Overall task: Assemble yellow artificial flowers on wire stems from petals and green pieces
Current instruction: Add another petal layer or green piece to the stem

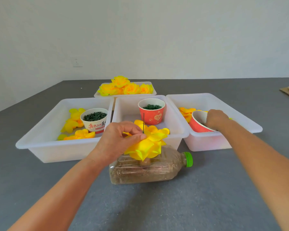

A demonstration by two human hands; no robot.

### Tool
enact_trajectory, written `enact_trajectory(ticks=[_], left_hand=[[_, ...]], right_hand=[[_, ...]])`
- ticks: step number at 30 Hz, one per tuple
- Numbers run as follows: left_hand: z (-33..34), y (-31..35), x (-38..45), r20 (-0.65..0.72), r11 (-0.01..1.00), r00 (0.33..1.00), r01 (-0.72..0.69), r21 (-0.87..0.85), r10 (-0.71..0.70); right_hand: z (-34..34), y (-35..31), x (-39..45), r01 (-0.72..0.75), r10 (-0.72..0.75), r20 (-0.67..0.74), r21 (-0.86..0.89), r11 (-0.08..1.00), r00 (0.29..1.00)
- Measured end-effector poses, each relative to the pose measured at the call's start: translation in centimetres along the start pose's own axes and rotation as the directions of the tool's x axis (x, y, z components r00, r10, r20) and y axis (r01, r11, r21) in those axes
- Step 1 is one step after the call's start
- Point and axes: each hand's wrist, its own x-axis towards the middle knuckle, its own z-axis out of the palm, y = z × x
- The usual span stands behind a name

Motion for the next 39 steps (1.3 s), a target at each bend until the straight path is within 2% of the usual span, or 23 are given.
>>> enact_trajectory(ticks=[2,7,11,15,18,21,24,26,31,34,39], left_hand=[[0.0,0.0,-0.1,-0.006,1.0,1.0,0.018,-0.009,-0.018],[0.0,-0.1,-0.2,-0.007,1.0,1.0,0.013,-0.02,-0.013],[-0.1,-0.1,-0.2,-0.006,1.0,1.0,0.007,-0.013,-0.007],[-0.1,-0.2,-0.1,-0.004,1.0,1.0,0.008,-0.007,-0.008],[-0.1,-0.2,-0.1,-0.001,1.0,1.0,0.009,-0.003,-0.009],[0.0,-0.1,-0.2,-0.005,1.0,1.0,0.009,-0.007,-0.009],[0.0,0.0,-0.3,-0.013,1.0,1.0,0.01,-0.013,-0.01],[0.0,0.0,-0.3,-0.013,1.0,1.0,0.014,-0.013,-0.014],[0.0,0.0,-0.3,-0.011,1.0,1.0,0.012,0.006,-0.012],[0.0,0.0,-0.3,-0.005,1.0,1.0,0.005,0.011,-0.005],[0.0,-0.2,-0.3,-0.008,1.0,1.0,0.011,-0.006,-0.011]], right_hand=[[0.3,-0.2,0.3,0.002,-0.002,0.015,-0.037,0.999,1.0],[0.8,-1.0,0.8,0.014,-0.024,-0.076,-0.129,0.992,0.997],[0.7,-0.8,1.0,0.003,-0.015,-0.105,-0.11,0.994,0.994],[-0.3,-1.0,0.7,-0.063,0.062,0.018,0.086,0.994,0.998],[-1.4,-1.3,0.3,-0.151,0.122,0.127,0.255,0.955,0.984],[-1.9,-0.7,-0.5,-0.206,0.135,0.17,0.534,0.82,0.976],[-2.0,0.4,-2.0,-0.157,0.073,0.14,0.818,0.554,0.987],[-2.0,0.8,-2.9,-0.124,0.032,0.123,0.891,0.436,0.992],[-2.6,0.5,-3.8,-0.089,-0.054,0.106,0.963,0.255,0.993],[-3.2,-0.4,-4.8,-0.025,-0.142,0.054,0.98,0.199,0.988],[-4.3,-3.6,-7.8,0.185,-0.266,-0.124,0.958,0.219,0.956]])
